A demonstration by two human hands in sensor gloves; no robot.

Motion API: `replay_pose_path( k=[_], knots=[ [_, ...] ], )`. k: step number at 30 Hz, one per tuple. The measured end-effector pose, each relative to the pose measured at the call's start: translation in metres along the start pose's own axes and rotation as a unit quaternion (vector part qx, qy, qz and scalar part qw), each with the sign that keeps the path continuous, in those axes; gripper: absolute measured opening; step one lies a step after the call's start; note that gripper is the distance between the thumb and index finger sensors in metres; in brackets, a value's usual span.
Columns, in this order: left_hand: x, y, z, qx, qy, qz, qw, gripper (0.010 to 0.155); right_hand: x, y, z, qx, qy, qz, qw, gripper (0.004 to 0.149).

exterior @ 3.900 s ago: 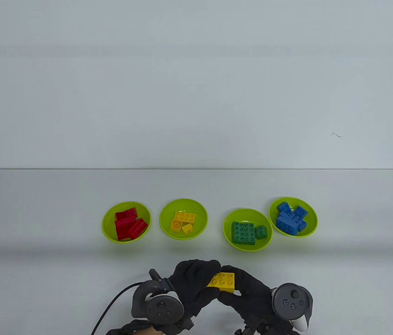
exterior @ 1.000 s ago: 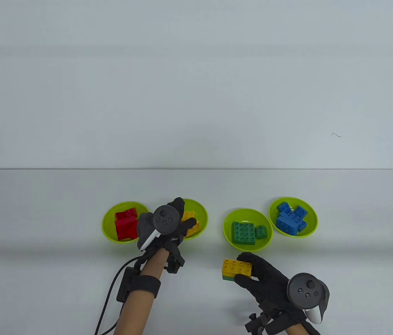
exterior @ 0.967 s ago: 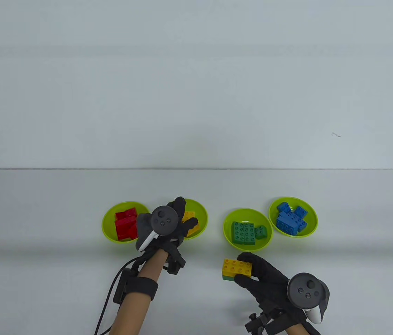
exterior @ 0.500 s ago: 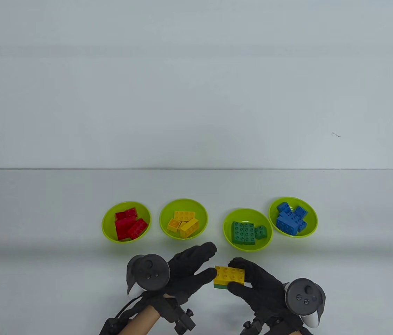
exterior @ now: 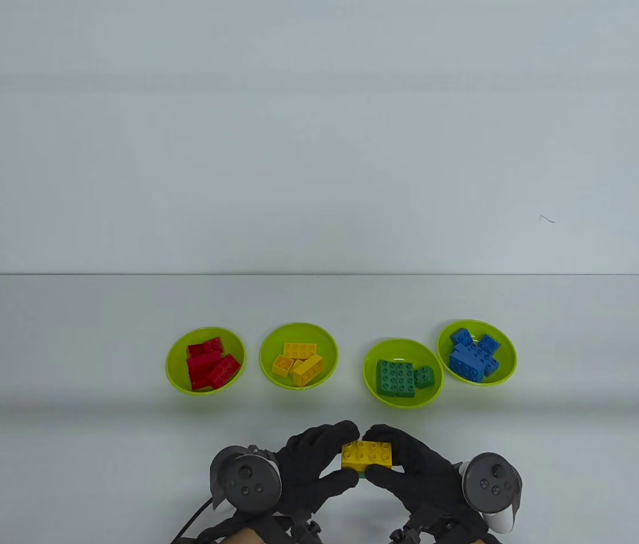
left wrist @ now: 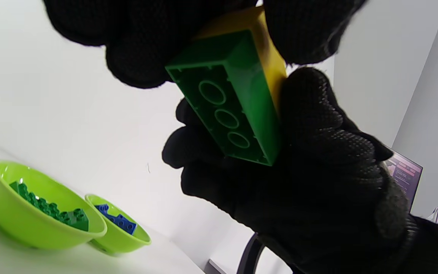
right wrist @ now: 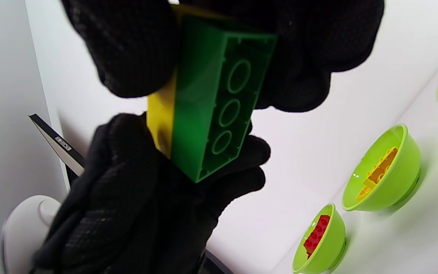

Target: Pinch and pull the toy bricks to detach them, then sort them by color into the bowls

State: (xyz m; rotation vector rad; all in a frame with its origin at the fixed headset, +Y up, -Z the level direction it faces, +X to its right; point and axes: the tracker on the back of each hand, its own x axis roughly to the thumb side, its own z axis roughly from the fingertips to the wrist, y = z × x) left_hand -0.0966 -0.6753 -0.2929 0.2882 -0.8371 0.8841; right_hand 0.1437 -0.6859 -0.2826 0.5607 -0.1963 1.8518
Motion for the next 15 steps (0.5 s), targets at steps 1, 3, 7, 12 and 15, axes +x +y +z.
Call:
replay_pose_path(
  k=[1,3,7,12,15],
  knots=[
    [0.0,0.0,0.0,0.005,-0.001,-0.004,1.0,0.065,0.0,0.0,0.0,0.001,-0.001,0.0,1.0,0.062],
    [0.001,0.0,0.001,0.012,-0.003,-0.006,1.0,0.063,0.0,0.001,0.0,0.003,-0.001,-0.004,1.0,0.062],
    [0.002,0.002,0.0,0.017,-0.01,-0.02,1.0,0.062,0.0,0.003,0.0,0.011,-0.003,-0.009,1.0,0.063],
    [0.003,0.008,0.0,0.031,-0.015,-0.024,0.999,0.062,-0.004,0.003,0.0,0.027,0.001,0.003,1.0,0.071],
    [0.003,0.012,0.0,0.041,-0.014,-0.022,0.999,0.062,-0.007,0.003,0.0,0.04,0.003,0.012,0.999,0.072]
  ],
)
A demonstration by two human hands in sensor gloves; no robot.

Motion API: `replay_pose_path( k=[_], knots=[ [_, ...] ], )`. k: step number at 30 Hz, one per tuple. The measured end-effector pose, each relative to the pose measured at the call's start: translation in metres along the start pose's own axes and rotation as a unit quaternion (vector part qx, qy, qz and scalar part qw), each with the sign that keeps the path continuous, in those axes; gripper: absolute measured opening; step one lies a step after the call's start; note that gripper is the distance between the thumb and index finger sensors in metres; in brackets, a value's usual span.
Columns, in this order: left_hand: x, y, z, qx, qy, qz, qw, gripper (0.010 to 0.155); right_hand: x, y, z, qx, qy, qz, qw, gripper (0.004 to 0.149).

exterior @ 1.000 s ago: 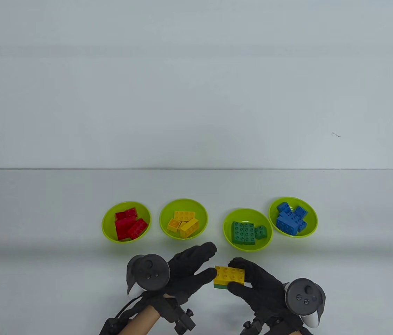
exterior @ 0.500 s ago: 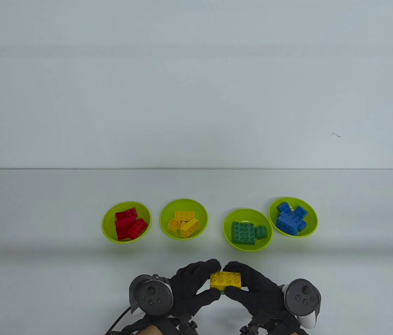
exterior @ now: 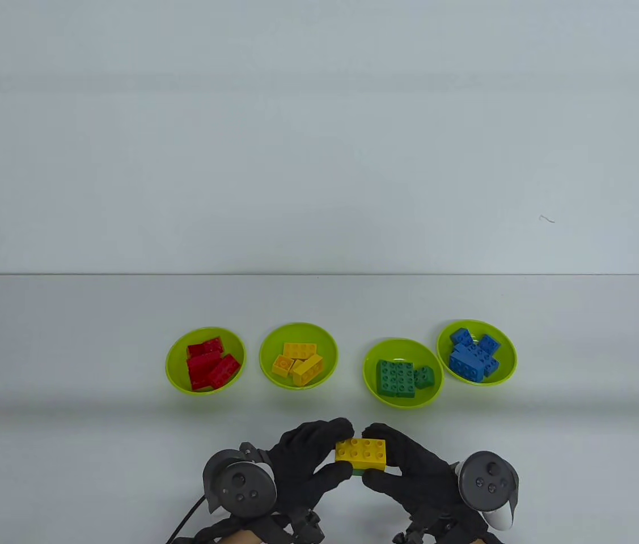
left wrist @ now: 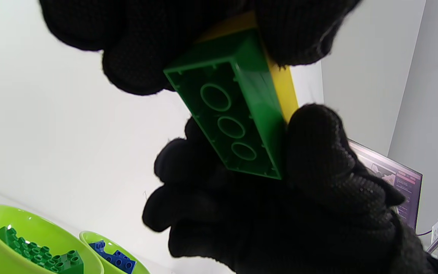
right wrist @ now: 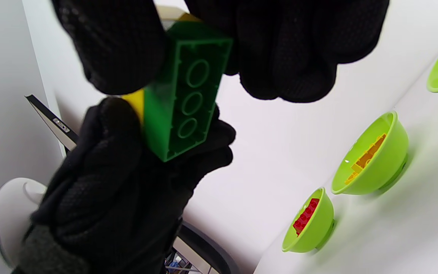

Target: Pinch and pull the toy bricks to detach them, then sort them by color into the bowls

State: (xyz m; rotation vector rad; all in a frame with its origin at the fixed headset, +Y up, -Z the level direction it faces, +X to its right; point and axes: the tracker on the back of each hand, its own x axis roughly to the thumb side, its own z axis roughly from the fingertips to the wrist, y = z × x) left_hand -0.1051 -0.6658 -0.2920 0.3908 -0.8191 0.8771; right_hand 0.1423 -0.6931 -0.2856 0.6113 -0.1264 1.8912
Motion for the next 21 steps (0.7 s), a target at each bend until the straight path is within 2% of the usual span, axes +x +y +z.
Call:
replay_pose_path(
  k=[5,16,21],
  knots=[
    [-0.0002,-0.0018,0.001,-0.008,0.003,0.003,1.0,0.062,0.0015,0.0038,0.0005,0.0,-0.001,-0.008,1.0,0.064],
    [-0.0028,-0.0064,0.0003,-0.05,0.019,0.038,0.998,0.065,0.0038,0.0066,0.0009,0.003,-0.014,0.019,1.0,0.062],
    [0.0032,-0.0056,0.0,-0.052,-0.023,-0.052,0.997,0.064,0.0028,0.009,0.0012,-0.003,-0.006,0.029,1.0,0.062]
  ],
)
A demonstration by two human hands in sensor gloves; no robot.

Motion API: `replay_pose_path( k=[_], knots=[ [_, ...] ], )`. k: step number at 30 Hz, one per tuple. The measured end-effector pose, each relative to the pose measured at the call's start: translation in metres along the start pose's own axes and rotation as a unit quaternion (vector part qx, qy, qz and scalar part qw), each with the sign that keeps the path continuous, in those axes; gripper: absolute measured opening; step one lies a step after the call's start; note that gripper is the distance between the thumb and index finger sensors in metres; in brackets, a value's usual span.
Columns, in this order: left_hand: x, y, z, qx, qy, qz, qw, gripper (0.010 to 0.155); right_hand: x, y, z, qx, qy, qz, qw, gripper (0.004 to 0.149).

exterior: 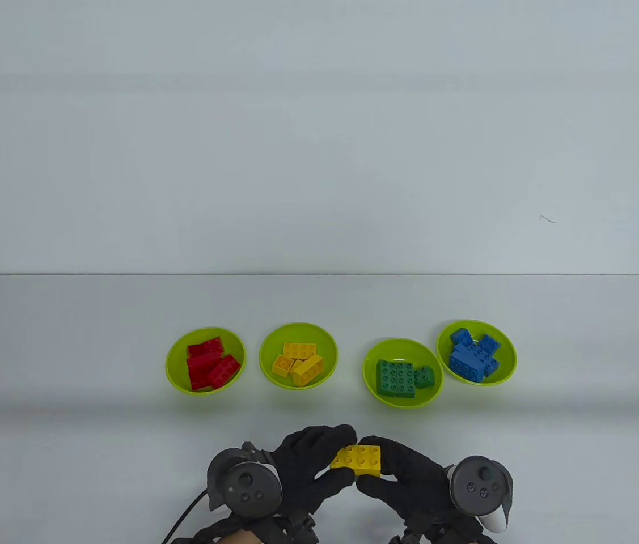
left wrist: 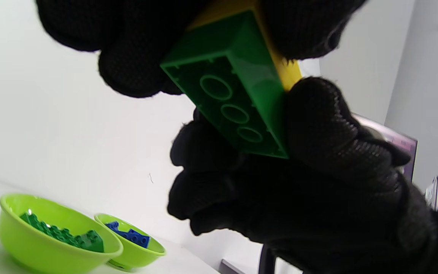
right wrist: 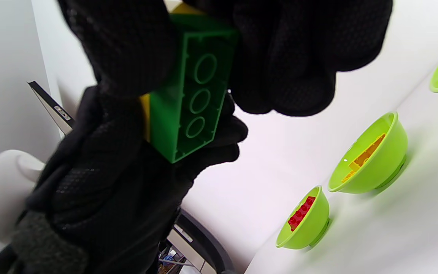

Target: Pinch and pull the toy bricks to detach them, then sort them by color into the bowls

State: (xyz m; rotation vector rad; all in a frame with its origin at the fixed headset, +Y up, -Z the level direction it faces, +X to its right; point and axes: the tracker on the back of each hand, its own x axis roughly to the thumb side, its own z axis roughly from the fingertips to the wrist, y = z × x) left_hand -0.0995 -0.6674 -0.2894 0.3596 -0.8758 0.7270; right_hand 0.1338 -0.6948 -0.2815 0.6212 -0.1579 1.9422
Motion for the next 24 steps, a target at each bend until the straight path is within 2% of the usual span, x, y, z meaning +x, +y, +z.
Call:
replay_pose_path(
  k=[3,8,12,18,19,24],
  knots=[
    [0.002,-0.001,0.0,-0.008,-0.002,-0.017,1.0,0.064,0.0,0.001,0.001,-0.002,-0.004,0.017,1.0,0.062],
    [-0.003,-0.001,0.0,-0.011,0.032,0.045,0.998,0.063,0.003,0.002,0.002,-0.013,-0.017,0.043,0.999,0.062],
    [-0.005,-0.001,0.001,-0.008,0.036,0.046,0.998,0.062,0.003,0.004,0.001,-0.017,-0.015,0.047,0.999,0.062],
    [0.009,-0.002,0.001,0.002,-0.027,-0.108,0.994,0.064,0.0,0.006,0.0,-0.019,0.005,0.03,0.999,0.063],
    [0.01,-0.001,0.001,0.001,-0.028,-0.112,0.993,0.064,0.0,0.006,0.0,-0.018,0.005,0.03,0.999,0.063],
    [0.003,-0.001,-0.001,-0.008,0.019,-0.023,1.0,0.062,0.002,0.005,0.001,-0.018,-0.008,0.055,0.998,0.062]
  ],
)
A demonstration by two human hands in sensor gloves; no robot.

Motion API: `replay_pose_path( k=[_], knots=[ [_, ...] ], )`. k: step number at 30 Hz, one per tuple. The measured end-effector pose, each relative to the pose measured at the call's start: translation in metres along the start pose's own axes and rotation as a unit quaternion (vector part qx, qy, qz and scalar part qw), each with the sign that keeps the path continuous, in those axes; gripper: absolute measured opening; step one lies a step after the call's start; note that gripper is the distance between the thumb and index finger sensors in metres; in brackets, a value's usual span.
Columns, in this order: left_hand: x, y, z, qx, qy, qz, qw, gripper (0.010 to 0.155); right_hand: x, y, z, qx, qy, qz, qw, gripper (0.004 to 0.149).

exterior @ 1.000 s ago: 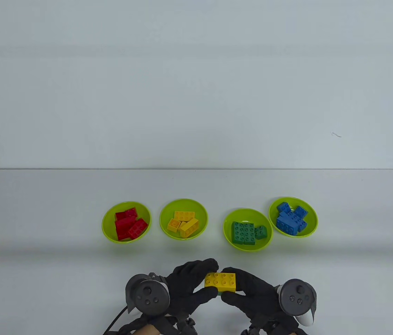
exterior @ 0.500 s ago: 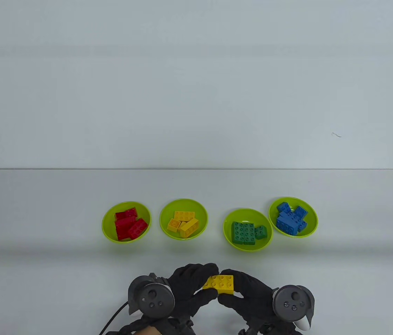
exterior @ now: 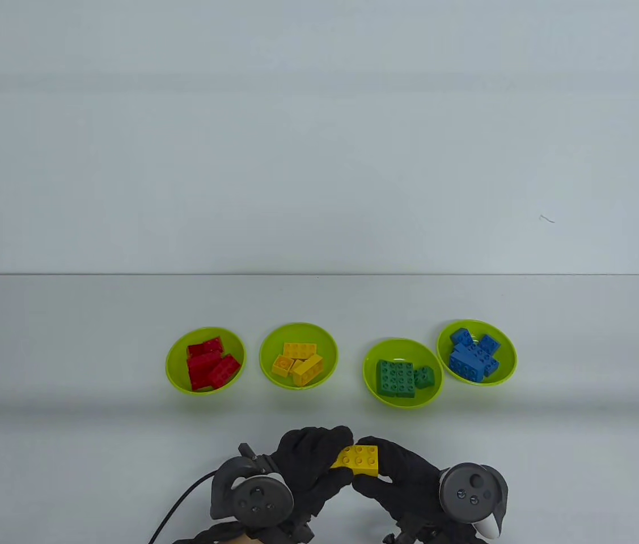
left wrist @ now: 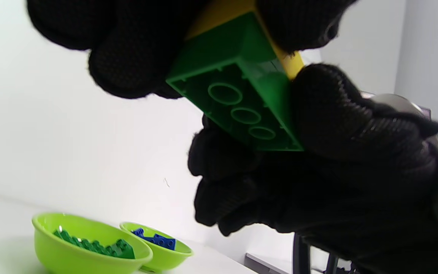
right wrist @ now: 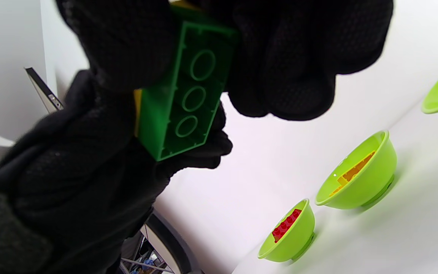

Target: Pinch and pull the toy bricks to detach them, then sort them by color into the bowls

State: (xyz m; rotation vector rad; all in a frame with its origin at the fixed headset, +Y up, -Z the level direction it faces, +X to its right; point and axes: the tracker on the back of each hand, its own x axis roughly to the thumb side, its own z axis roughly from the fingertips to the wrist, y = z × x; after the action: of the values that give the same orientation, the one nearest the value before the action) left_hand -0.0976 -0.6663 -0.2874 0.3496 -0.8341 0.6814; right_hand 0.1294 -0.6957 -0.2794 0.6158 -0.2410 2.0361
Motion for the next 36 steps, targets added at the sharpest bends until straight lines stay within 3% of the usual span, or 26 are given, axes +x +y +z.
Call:
replay_pose_path(
  k=[5,9,11,17,23,25,27,31,34,36],
  knots=[
    [-0.004,0.0,-0.001,0.001,0.01,0.02,1.0,0.062,-0.001,0.001,-0.001,-0.001,0.006,0.003,1.0,0.062],
    [0.009,0.001,-0.002,0.004,-0.049,-0.109,0.993,0.064,-0.004,0.003,-0.001,-0.003,0.017,-0.017,1.0,0.063],
    [0.01,0.001,-0.002,0.004,-0.049,-0.114,0.992,0.064,-0.004,0.003,-0.001,-0.004,0.017,-0.021,1.0,0.063],
    [-0.004,0.003,-0.006,-0.029,0.035,0.034,0.998,0.062,-0.003,0.004,0.0,-0.004,-0.005,0.006,1.0,0.064],
    [-0.016,0.004,-0.011,-0.057,0.067,0.06,0.994,0.062,-0.008,0.008,0.003,0.013,-0.014,-0.002,1.0,0.064],
    [-0.03,0.001,-0.009,-0.083,0.095,0.153,0.98,0.062,-0.006,0.006,0.0,0.024,-0.031,0.049,0.998,0.064],
    [-0.038,0.002,-0.008,-0.071,0.118,0.23,0.963,0.062,-0.007,0.005,-0.002,0.011,-0.016,0.034,0.999,0.064],
    [-0.041,0.017,-0.017,-0.039,0.094,0.139,0.985,0.062,-0.012,-0.003,-0.003,-0.024,0.012,0.052,0.998,0.063],
    [-0.056,0.028,-0.03,0.022,0.115,0.078,0.99,0.062,-0.018,-0.016,-0.002,-0.049,0.024,0.058,0.997,0.063],
    [-0.072,0.03,-0.041,0.026,0.139,0.034,0.989,0.062,-0.02,-0.024,-0.002,-0.065,0.035,0.044,0.996,0.063]
  ],
)
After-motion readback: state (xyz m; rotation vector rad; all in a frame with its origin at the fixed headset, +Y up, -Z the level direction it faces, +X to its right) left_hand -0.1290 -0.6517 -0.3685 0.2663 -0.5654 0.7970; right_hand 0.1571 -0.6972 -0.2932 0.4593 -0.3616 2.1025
